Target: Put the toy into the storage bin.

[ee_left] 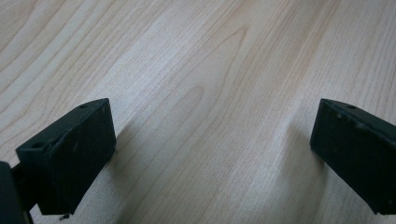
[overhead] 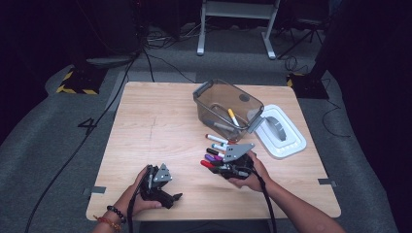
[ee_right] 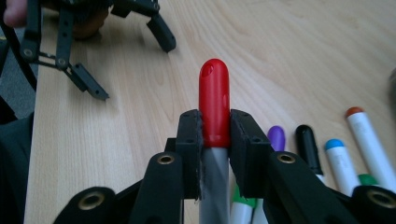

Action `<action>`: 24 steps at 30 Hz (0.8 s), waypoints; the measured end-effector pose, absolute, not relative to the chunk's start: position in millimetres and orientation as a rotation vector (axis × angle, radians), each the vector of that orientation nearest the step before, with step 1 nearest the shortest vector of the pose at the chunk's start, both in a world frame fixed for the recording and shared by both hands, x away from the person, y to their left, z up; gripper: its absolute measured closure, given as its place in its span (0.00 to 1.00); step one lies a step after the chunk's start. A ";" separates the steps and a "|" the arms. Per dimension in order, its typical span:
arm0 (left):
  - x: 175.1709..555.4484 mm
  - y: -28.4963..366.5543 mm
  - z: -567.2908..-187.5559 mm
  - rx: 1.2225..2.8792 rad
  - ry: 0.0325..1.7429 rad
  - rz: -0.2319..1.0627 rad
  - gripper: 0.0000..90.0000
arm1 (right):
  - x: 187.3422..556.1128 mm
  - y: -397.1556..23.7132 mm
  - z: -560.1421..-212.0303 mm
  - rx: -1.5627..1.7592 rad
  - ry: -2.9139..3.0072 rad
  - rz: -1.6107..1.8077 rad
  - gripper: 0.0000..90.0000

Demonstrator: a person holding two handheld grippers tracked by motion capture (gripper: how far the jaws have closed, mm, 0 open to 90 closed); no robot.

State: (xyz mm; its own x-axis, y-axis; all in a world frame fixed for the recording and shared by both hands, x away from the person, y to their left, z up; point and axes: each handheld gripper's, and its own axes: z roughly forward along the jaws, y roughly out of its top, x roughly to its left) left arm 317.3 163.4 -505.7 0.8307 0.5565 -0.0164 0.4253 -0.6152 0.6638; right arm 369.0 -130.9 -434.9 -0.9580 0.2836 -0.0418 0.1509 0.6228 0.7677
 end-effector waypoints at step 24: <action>317.7 162.5 -505.8 2.318 0.731 0.253 0.01 | 397.9 -176.9 -337.0 0.430 2.435 1.334 0.83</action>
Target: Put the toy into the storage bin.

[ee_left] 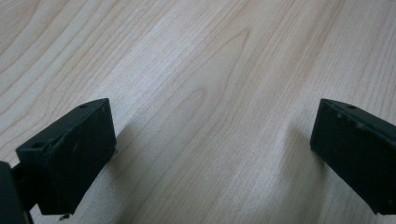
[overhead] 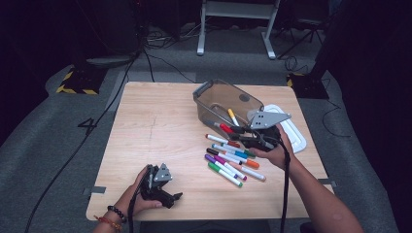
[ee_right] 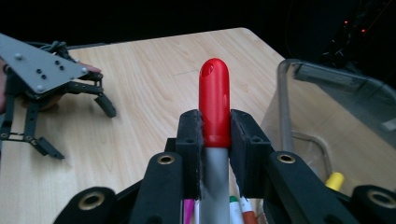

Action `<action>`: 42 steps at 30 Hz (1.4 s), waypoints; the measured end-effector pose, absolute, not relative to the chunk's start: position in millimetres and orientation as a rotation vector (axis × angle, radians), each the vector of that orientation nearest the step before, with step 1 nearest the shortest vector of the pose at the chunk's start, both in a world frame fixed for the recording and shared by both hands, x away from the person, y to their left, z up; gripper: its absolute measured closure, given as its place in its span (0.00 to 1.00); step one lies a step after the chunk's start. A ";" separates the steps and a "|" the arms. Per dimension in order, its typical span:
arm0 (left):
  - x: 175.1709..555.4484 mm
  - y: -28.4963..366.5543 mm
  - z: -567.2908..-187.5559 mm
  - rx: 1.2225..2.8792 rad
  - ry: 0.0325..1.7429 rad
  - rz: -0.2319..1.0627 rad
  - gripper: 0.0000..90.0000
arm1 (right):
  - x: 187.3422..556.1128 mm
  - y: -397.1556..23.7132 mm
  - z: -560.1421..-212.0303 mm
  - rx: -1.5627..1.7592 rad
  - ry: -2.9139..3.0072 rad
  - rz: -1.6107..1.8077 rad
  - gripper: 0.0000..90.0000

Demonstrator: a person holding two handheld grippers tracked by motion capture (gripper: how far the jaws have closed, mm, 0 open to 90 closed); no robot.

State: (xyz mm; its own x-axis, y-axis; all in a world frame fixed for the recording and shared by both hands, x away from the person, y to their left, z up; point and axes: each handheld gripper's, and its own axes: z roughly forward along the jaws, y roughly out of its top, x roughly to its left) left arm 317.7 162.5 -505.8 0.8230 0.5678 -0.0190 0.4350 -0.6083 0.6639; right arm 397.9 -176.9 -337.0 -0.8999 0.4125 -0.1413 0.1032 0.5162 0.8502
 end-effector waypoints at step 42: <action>317.7 162.8 -505.8 2.318 0.729 0.251 0.01 | 540.4 -152.0 -340.9 0.727 2.495 1.050 0.83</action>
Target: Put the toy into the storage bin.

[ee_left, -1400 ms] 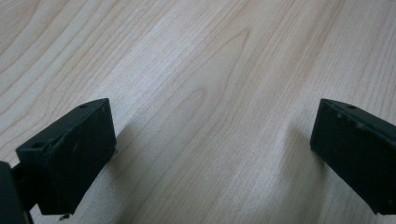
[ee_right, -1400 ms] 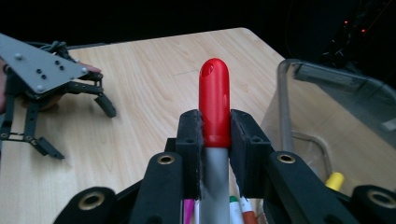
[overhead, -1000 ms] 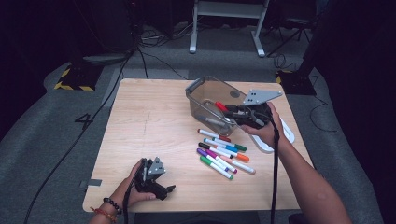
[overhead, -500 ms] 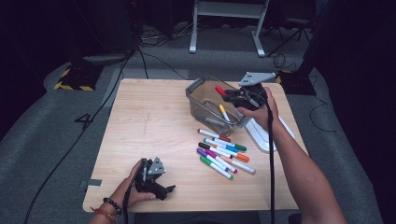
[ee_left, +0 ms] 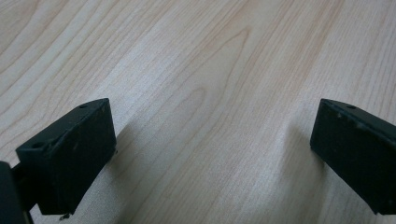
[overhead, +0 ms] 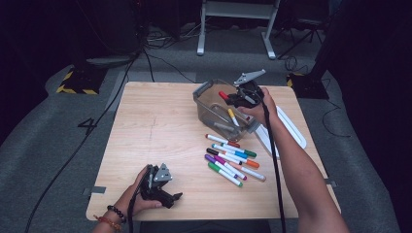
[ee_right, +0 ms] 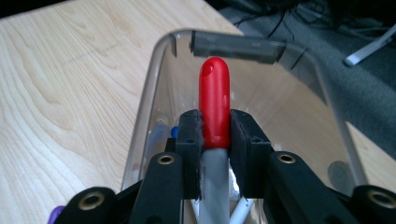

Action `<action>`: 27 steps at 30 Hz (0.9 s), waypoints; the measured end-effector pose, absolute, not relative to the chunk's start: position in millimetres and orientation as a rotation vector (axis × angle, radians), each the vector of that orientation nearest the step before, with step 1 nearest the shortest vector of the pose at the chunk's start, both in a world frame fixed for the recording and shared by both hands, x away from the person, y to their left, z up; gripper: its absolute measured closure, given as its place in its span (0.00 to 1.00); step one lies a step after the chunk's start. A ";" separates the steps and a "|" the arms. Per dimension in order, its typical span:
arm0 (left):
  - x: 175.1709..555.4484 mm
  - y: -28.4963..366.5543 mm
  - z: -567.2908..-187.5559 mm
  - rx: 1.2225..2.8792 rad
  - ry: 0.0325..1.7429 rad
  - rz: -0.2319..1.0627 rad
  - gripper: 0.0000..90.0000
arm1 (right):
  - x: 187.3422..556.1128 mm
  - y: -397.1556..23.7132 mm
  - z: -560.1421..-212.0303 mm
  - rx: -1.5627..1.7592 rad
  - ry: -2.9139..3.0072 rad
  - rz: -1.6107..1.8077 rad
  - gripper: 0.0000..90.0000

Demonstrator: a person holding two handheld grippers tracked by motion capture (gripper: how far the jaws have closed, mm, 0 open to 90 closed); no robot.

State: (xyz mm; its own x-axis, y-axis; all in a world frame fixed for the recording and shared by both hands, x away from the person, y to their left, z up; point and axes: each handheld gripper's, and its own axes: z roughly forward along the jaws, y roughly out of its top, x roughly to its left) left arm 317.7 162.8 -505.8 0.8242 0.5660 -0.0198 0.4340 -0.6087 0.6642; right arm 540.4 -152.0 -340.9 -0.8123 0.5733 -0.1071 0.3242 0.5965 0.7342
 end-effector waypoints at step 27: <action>317.6 163.1 -505.8 2.320 0.727 0.250 0.00 | 561.5 -123.4 -383.6 0.807 2.682 0.725 0.74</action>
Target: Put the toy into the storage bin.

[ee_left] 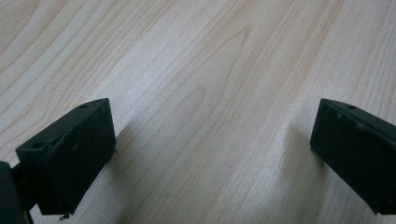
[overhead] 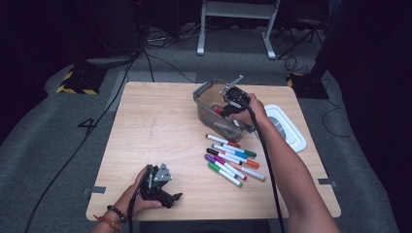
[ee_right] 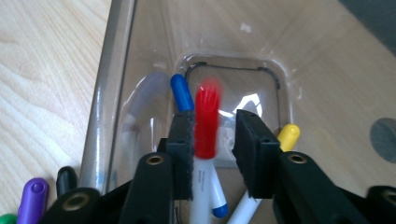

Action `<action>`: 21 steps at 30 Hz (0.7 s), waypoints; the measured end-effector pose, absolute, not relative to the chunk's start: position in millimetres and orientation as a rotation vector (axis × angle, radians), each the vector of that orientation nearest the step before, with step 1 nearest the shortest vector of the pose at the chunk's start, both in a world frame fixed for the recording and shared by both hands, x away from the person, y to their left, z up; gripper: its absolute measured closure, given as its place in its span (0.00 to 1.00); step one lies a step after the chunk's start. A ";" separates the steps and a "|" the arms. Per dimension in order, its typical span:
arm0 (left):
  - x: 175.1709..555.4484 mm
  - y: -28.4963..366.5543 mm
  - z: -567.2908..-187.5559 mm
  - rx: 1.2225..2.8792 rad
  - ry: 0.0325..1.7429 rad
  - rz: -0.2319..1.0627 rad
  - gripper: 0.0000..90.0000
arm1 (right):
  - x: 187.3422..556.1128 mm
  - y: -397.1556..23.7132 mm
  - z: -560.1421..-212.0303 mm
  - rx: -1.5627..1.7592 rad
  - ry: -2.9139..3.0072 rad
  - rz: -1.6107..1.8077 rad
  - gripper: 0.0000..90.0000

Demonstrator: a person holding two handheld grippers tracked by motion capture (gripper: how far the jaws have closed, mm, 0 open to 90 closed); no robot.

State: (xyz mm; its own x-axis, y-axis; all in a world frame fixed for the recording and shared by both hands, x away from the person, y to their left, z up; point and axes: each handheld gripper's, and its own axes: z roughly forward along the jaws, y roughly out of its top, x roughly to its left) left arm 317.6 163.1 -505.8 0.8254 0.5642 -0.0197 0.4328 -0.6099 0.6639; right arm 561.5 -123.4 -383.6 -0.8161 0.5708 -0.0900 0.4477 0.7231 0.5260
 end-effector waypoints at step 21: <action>317.8 162.9 -505.8 2.319 0.726 0.248 0.00 | 470.4 -196.9 -345.7 0.703 2.394 1.191 0.48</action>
State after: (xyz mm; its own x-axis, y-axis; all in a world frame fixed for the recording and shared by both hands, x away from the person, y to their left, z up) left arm 317.8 162.9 -505.8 0.8258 0.5635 -0.0207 0.4327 -0.6097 0.6642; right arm 470.4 -196.9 -345.7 -0.8053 0.5831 -0.1073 0.2662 0.5174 0.8133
